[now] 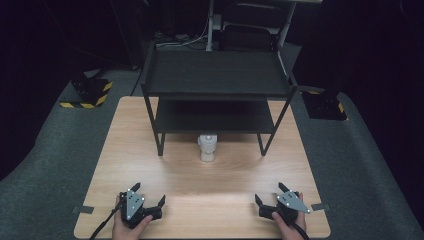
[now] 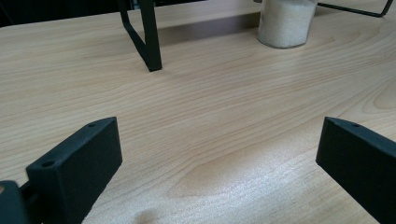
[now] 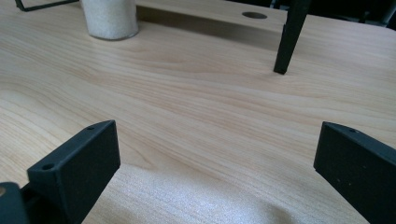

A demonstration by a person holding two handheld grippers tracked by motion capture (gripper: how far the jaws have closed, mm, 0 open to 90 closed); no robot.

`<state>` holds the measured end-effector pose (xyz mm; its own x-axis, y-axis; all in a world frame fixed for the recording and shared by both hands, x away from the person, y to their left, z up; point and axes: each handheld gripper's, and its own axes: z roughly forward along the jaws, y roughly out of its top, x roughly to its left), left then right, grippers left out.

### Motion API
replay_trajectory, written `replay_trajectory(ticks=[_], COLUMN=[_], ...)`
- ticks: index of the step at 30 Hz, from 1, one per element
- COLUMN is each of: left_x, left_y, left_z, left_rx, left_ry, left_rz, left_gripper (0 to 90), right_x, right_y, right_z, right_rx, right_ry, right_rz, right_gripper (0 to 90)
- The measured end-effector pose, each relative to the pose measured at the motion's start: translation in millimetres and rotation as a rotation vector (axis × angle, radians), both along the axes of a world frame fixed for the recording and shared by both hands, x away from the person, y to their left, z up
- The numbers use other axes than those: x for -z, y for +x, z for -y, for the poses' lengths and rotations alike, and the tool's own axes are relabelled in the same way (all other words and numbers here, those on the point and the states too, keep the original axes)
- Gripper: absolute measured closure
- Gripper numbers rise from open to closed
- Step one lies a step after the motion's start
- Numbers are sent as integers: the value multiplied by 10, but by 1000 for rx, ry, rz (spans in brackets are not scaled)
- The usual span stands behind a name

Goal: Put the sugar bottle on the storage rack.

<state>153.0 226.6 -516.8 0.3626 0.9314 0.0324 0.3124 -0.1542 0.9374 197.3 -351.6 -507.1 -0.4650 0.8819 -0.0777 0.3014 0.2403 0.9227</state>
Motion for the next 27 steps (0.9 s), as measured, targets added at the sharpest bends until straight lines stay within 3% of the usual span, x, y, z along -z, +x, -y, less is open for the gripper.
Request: replay_trajectory(ticks=[14, 22, 27], left_x=[-56, -211, -297], left_y=[17, -60, -24], left_z=[134, 266, 361], left_rx=[7, 15, 29], left_ry=[-11, -15, -13], left_rz=[2, 46, 64], left_gripper=[5, 5, 6], right_x=[2, 10, 10], right_y=[-2, -6, -2], right_z=[28, 44, 53], right_rx=[-7, -9, -14], right_ry=[11, 23, 25], right_rz=[-4, -3, -4], right_gripper=[2, 2, 2])
